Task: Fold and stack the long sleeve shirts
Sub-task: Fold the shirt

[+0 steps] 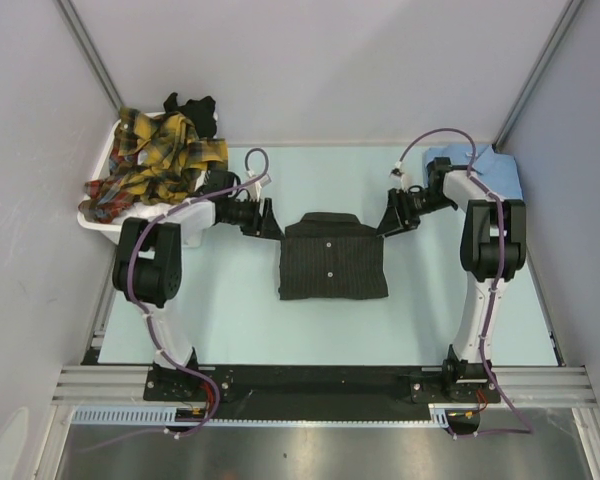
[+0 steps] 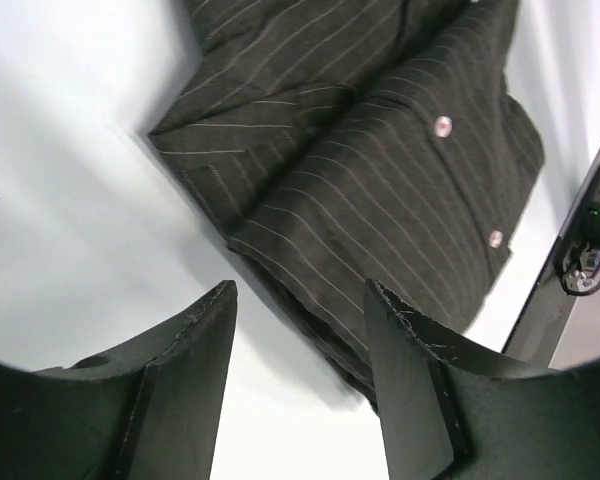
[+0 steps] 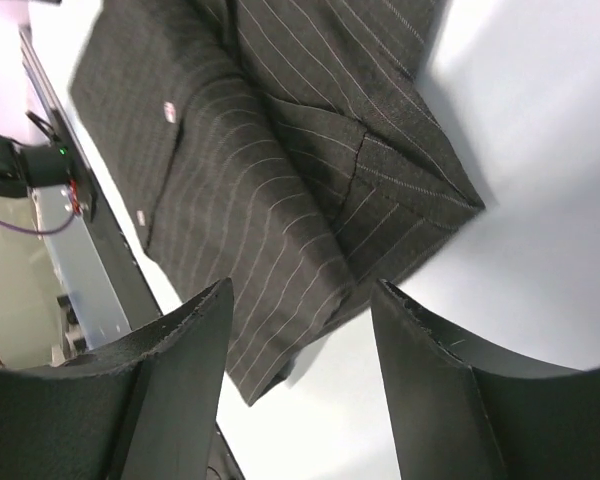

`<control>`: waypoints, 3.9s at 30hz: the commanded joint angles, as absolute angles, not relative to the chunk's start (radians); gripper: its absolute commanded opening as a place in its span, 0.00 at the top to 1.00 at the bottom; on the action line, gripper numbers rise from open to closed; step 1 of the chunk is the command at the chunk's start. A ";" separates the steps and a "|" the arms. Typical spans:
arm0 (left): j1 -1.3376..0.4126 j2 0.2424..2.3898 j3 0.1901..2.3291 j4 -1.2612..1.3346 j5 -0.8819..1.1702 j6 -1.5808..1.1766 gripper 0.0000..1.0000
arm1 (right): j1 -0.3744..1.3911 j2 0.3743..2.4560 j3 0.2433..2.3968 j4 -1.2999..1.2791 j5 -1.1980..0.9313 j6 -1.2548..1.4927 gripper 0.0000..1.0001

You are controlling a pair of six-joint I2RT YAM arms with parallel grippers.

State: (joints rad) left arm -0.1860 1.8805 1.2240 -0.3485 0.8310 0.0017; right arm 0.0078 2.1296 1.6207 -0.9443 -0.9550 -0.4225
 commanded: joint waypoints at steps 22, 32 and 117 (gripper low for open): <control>-0.229 1.810 1.258 -0.333 0.896 0.021 1.00 | 0.043 2.099 1.661 -0.954 -0.928 -0.466 1.00; -0.225 1.979 1.512 -0.385 0.830 0.046 1.00 | 0.028 2.250 1.925 -0.945 -0.927 -0.434 1.00; -0.427 2.015 1.089 0.264 0.726 -0.726 0.01 | 0.129 2.290 1.378 0.222 -1.218 0.714 0.00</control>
State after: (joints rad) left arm -0.4828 1.9808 1.1069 0.2539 0.7601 -0.7391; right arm 0.1543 2.2120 1.3903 0.0635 -1.2381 0.6224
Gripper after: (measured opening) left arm 0.994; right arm 0.994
